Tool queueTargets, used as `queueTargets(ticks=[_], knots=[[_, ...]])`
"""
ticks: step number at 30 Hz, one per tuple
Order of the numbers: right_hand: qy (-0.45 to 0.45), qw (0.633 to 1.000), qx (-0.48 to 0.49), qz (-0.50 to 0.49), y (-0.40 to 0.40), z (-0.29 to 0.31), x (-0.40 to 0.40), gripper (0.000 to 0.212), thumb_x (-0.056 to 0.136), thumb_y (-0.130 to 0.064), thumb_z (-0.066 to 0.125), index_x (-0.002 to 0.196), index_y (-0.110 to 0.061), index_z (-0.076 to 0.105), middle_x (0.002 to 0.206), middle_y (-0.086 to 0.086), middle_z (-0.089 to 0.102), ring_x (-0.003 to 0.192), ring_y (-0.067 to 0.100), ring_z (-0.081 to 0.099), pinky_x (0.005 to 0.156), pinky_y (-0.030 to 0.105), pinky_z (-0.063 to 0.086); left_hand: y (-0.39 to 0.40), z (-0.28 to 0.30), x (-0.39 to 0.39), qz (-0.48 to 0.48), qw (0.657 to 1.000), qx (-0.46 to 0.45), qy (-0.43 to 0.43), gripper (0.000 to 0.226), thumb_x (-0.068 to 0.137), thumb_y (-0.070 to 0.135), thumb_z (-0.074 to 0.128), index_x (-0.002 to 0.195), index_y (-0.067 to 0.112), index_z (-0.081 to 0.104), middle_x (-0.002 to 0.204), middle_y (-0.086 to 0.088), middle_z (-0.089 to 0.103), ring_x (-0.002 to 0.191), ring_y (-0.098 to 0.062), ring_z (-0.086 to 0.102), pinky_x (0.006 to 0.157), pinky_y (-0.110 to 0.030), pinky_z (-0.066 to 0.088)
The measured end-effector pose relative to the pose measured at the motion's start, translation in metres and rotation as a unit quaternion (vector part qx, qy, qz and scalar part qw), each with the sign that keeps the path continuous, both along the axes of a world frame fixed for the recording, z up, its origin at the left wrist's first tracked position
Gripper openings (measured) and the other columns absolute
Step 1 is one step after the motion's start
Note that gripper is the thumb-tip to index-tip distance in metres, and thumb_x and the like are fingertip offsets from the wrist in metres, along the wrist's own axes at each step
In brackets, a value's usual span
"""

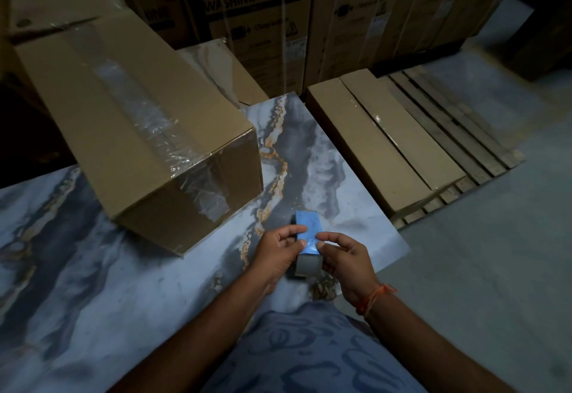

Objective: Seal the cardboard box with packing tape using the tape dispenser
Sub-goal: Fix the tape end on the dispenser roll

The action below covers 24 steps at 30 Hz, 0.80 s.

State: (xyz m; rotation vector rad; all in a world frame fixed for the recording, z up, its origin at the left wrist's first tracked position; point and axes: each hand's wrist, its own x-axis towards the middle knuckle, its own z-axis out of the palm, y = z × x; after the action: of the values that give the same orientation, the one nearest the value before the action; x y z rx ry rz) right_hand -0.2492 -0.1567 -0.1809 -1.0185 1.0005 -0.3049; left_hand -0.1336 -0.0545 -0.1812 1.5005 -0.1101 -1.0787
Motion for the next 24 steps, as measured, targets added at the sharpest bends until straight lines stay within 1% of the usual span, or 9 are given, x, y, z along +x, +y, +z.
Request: queueTargets(ticks=[2, 5, 8, 12, 14, 17, 19, 21, 24], knots=[[-0.004, 1.0, -0.003, 0.002, 0.001, 0.001, -0.001, 0.015, 0.085, -0.001, 0.071, 0.091, -0.011, 0.079, 0.098, 0.037, 0.071, 0.08, 0.035, 0.062, 0.078, 0.047, 0.049, 0.001, 0.0, 0.0, 0.002, 1.0, -0.002, 0.002, 0.03, 0.094, -0.006, 0.063, 0.122, 0.005, 0.069, 0.107, -0.022, 0.075, 0.086, -0.02, 0.074, 0.073, -0.022, 0.062], [-0.008, 1.0, -0.015, 0.008, 0.001, -0.001, -0.002, 0.015, 0.083, -0.004, 0.072, 0.092, -0.013, 0.08, 0.097, 0.037, 0.071, 0.079, 0.033, 0.06, 0.077, 0.046, 0.049, 0.001, 0.0, -0.001, 0.002, 1.0, -0.002, 0.004, 0.03, 0.094, -0.006, 0.063, 0.122, 0.005, 0.069, 0.105, -0.02, 0.075, 0.086, -0.02, 0.073, 0.072, -0.022, 0.061], [-0.016, 0.999, -0.025, 0.014, 0.002, -0.001, -0.004, 0.014, 0.087, -0.002, 0.071, 0.096, -0.009, 0.078, 0.085, 0.024, 0.075, 0.074, 0.029, 0.063, 0.071, 0.037, 0.051, 0.003, 0.0, -0.002, 0.004, 1.0, -0.004, 0.008, 0.031, 0.095, -0.006, 0.063, 0.124, 0.004, 0.068, 0.103, -0.019, 0.076, 0.086, -0.02, 0.073, 0.07, -0.021, 0.06], [-0.034, 0.998, -0.04, 0.022, 0.002, 0.004, -0.005, 0.015, 0.088, 0.001, 0.069, 0.099, -0.006, 0.076, 0.085, 0.017, 0.078, 0.069, 0.02, 0.072, 0.061, 0.026, 0.056, 0.007, 0.005, -0.005, 0.008, 1.0, -0.017, 0.011, 0.03, 0.097, -0.005, 0.061, 0.124, 0.006, 0.068, 0.105, -0.02, 0.075, 0.085, -0.017, 0.074, 0.07, -0.02, 0.061], [-0.05, 0.997, -0.047, 0.028, 0.0, 0.005, -0.005, 0.016, 0.089, 0.0, 0.068, 0.101, -0.008, 0.076, 0.088, 0.021, 0.078, 0.074, 0.023, 0.07, 0.066, 0.031, 0.056, 0.008, 0.008, -0.005, 0.013, 1.0, -0.027, 0.001, 0.03, 0.097, -0.004, 0.061, 0.124, 0.006, 0.067, 0.104, -0.019, 0.075, 0.082, -0.014, 0.074, 0.068, -0.019, 0.059], [-0.085, 0.994, -0.054, 0.042, -0.004, 0.007, -0.004, 0.026, 0.088, -0.007, 0.07, 0.112, -0.015, 0.074, 0.096, 0.034, 0.072, 0.081, 0.031, 0.061, 0.075, 0.044, 0.047, 0.005, 0.011, -0.001, 0.024, 0.999, -0.035, -0.029, 0.03, 0.096, -0.005, 0.062, 0.123, 0.007, 0.069, 0.11, -0.024, 0.075, 0.091, -0.023, 0.074, 0.076, -0.025, 0.061], [-0.102, 0.993, -0.052, 0.041, -0.006, 0.011, -0.001, 0.03, 0.09, -0.009, 0.07, 0.119, -0.017, 0.071, 0.092, 0.029, 0.073, 0.078, 0.027, 0.058, 0.071, 0.04, 0.045, 0.004, 0.015, 0.004, 0.027, 0.998, -0.038, -0.053, 0.03, 0.095, -0.005, 0.063, 0.118, 0.012, 0.071, 0.11, -0.023, 0.076, 0.096, -0.025, 0.074, 0.084, -0.03, 0.061], [-0.115, 0.991, -0.049, 0.041, -0.007, 0.016, 0.002, 0.03, 0.092, -0.009, 0.069, 0.121, -0.017, 0.07, 0.094, 0.018, 0.075, 0.079, 0.023, 0.062, 0.068, 0.034, 0.048, 0.002, 0.021, 0.008, 0.021, 0.995, -0.043, -0.083, 0.03, 0.094, -0.007, 0.063, 0.116, 0.013, 0.07, 0.103, -0.017, 0.077, 0.09, -0.017, 0.075, 0.083, -0.026, 0.061], [-0.109, 0.991, -0.057, 0.051, -0.01, 0.018, 0.006, 0.027, 0.091, -0.006, 0.069, 0.117, -0.014, 0.072, 0.104, 0.015, 0.076, 0.086, 0.019, 0.066, 0.073, 0.03, 0.053, 0.001, 0.028, 0.013, -0.001, 0.99, -0.031, -0.137, 0.033, 0.093, -0.009, 0.063, 0.122, 0.005, 0.069, 0.096, -0.006, 0.075, 0.081, -0.002, 0.074, 0.076, -0.016, 0.059]])
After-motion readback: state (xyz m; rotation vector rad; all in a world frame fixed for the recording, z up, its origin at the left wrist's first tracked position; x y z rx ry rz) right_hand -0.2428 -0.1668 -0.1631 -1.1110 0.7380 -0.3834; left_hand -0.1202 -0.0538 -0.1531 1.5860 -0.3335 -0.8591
